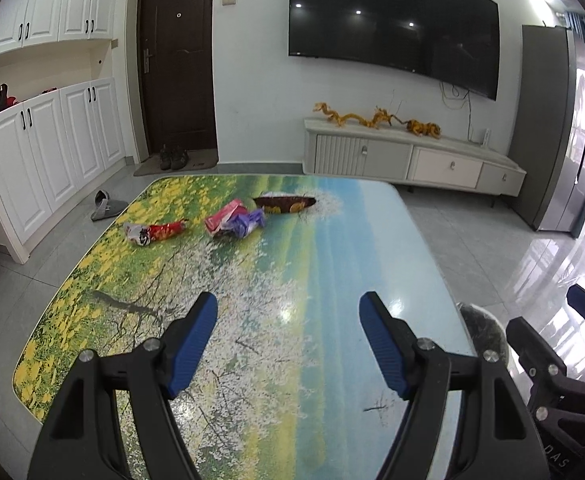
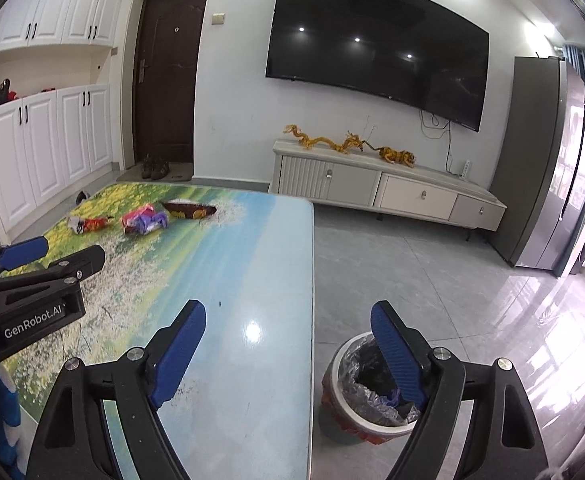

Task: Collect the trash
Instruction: 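Move both tools back to the remaining trash on the table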

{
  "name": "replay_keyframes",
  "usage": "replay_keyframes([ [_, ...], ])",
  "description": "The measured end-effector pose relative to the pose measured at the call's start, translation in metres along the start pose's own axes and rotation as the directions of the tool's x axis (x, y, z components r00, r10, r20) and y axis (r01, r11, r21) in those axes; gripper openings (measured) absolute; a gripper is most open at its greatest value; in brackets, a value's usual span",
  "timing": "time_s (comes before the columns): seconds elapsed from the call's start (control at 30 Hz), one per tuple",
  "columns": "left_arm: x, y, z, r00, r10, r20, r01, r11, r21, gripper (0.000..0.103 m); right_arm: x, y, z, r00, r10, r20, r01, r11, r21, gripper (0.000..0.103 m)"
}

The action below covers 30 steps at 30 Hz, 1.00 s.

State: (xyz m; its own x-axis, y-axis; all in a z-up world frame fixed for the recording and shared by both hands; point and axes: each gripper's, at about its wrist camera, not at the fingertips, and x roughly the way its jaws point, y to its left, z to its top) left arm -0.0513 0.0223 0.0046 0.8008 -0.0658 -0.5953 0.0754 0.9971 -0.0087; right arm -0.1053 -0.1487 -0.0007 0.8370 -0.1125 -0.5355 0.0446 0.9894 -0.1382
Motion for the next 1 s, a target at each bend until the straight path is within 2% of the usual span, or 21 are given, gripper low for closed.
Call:
replay_keyframes([
  [0.4, 0.049, 0.010, -0.011, 0.992, 0.047, -0.116, -0.047, 0.999, 0.006, 0.072, 0.042, -0.001, -0.018, 0.993, 0.005, -0.116, -0.004, 1.000, 0.016, 0.084],
  [0.67, 0.068, 0.019, -0.012, 0.988, 0.094, -0.126, -0.087, 0.995, 0.057, 0.072, 0.066, 0.001, -0.015, 0.987, 0.018, -0.163, -0.013, 0.999, 0.032, 0.085],
  [1.0, 0.086, 0.048, -0.012, 0.984, 0.089, -0.156, -0.085, 0.996, 0.032, 0.072, 0.084, 0.017, -0.005, 0.982, 0.052, -0.183, -0.047, 0.998, 0.032, 0.085],
])
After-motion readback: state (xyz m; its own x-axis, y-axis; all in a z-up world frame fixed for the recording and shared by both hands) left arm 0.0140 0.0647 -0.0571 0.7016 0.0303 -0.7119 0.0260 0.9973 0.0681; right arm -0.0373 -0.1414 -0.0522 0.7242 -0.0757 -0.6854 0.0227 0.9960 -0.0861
